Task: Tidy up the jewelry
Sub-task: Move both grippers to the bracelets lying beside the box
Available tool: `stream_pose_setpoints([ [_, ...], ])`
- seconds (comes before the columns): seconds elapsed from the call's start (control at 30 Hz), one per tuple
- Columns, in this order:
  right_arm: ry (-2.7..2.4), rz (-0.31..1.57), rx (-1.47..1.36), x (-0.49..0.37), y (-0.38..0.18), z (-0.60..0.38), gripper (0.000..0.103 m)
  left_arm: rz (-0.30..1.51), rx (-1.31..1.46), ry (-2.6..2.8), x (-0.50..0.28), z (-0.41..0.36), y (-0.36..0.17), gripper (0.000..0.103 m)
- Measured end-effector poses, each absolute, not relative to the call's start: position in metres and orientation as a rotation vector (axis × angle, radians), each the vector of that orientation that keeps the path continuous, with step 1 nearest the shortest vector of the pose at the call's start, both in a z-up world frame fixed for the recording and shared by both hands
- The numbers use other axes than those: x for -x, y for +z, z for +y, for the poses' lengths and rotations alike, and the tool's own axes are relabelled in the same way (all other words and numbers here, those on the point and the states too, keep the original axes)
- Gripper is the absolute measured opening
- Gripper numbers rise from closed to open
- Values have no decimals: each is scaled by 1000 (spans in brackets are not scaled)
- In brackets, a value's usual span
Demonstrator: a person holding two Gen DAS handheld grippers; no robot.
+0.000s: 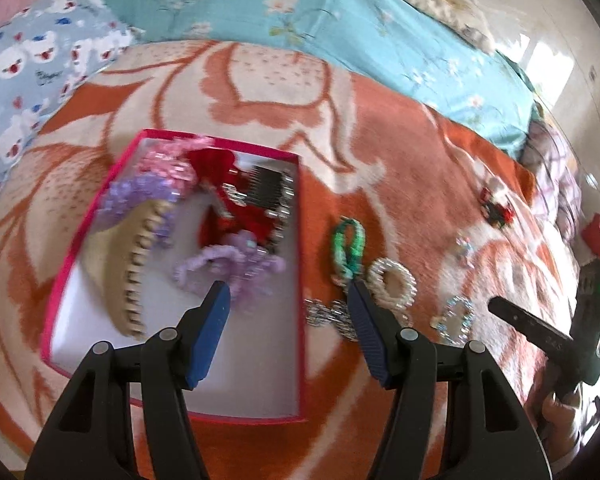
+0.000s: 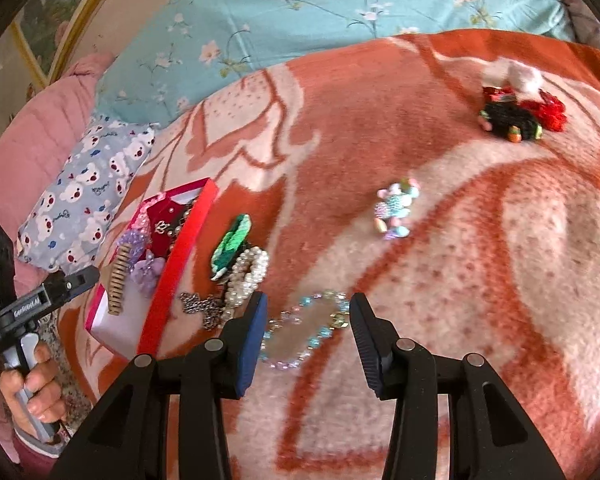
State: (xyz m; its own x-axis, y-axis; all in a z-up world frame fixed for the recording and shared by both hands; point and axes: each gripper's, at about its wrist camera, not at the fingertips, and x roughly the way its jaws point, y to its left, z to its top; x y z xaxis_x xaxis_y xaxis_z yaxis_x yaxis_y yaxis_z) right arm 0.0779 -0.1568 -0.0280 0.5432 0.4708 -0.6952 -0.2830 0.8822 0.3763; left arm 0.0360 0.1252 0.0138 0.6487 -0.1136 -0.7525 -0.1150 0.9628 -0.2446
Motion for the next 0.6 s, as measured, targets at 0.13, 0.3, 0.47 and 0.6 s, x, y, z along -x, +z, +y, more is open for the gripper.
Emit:
stream_pose_setpoints([
  [0.13, 446, 899, -229, -78, -30, -162, 45, 889, 253, -48, -41, 99, 10, 60],
  [0.3, 453, 926, -193, -78, -39, -154, 45, 914, 212, -108, -50, 67, 3, 60],
  [0.47, 453, 968, -130, -83, -55, -136, 41, 936, 168, -157, -63, 41, -5, 60],
  [0.6, 429, 968, -105, -87, -63, -137, 9, 959, 135, -185, -78, 24, -13, 60],
])
